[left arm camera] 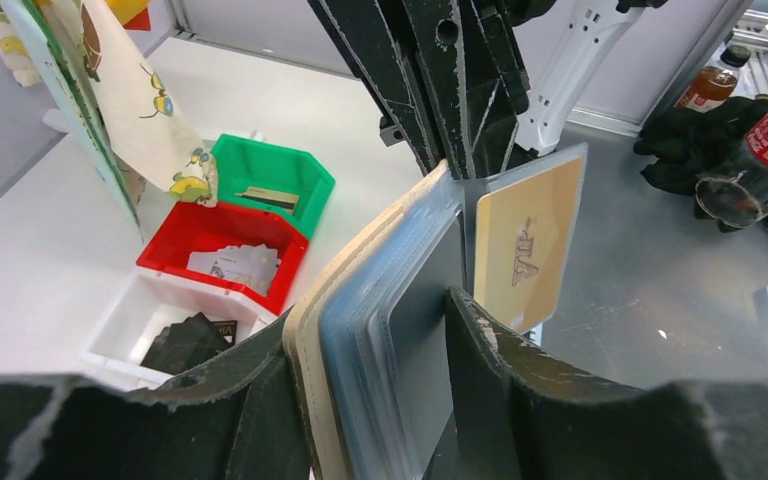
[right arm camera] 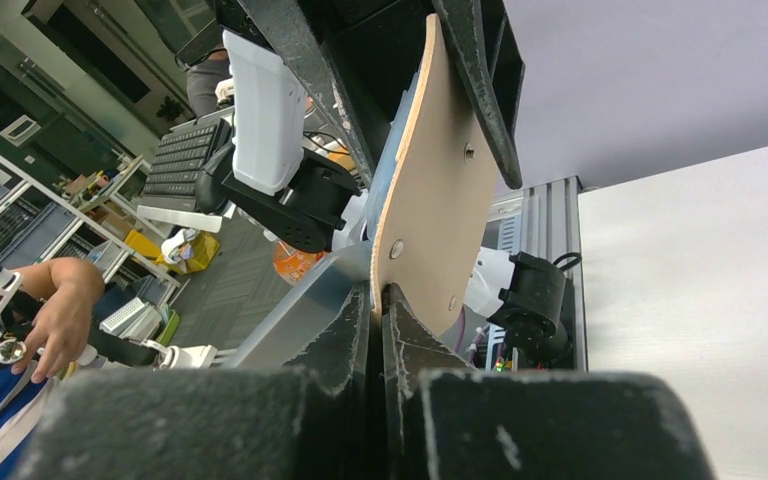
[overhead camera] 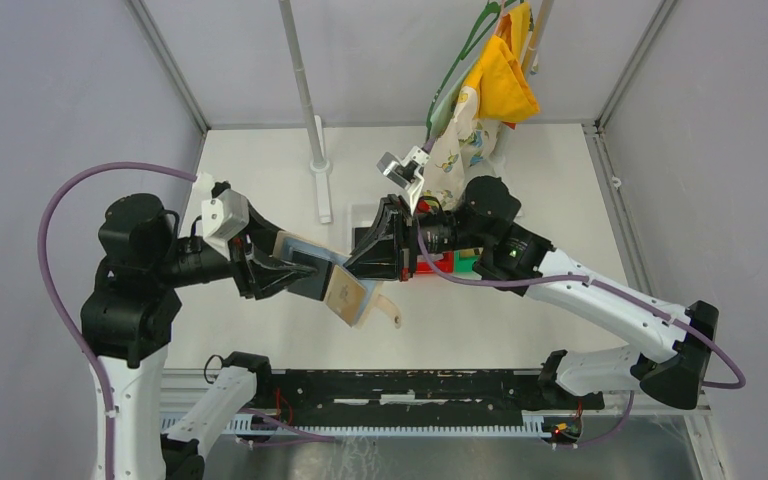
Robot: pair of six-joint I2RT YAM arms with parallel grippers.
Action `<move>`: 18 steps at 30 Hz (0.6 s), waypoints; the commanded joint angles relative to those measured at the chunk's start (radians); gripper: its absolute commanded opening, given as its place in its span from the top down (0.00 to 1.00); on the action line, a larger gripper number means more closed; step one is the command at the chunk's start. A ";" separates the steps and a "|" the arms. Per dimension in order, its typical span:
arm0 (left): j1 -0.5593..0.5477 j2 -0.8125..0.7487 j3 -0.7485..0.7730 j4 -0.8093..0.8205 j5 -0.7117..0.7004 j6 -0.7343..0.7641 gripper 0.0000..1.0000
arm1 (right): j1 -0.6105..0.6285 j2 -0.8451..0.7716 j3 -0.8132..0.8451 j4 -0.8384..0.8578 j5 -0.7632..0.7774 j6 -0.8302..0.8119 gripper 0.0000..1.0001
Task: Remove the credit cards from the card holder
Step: Remove the credit card from the card holder.
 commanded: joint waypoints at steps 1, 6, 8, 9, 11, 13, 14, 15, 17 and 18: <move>0.002 -0.021 -0.006 0.022 -0.046 0.033 0.48 | 0.005 -0.032 0.037 0.120 -0.036 0.021 1.00; 0.001 0.008 0.009 -0.046 0.184 0.003 0.57 | 0.006 -0.037 0.026 0.130 -0.035 0.022 1.00; 0.002 0.025 0.011 -0.055 0.262 -0.027 0.59 | 0.005 -0.037 0.026 0.133 -0.034 0.023 1.00; 0.002 0.035 0.012 -0.055 0.294 -0.044 0.60 | 0.005 -0.037 0.026 0.134 -0.034 0.024 1.00; 0.002 0.053 0.018 -0.055 0.341 -0.074 0.60 | 0.005 -0.036 0.030 0.133 -0.035 0.024 1.00; 0.001 0.067 0.026 -0.050 0.374 -0.094 0.61 | 0.005 -0.039 0.030 0.133 -0.037 0.022 1.00; 0.001 0.071 0.027 -0.040 0.381 -0.110 0.61 | 0.005 -0.040 0.029 0.131 -0.038 0.020 1.00; 0.001 0.071 0.026 -0.020 0.382 -0.133 0.64 | 0.005 -0.042 0.028 0.129 -0.038 0.018 1.00; 0.002 0.066 0.022 0.018 0.371 -0.170 0.73 | 0.005 -0.045 0.026 0.119 -0.036 0.008 1.00; 0.001 0.064 0.022 0.031 0.351 -0.180 0.80 | 0.005 -0.047 0.029 0.108 -0.035 -0.001 1.00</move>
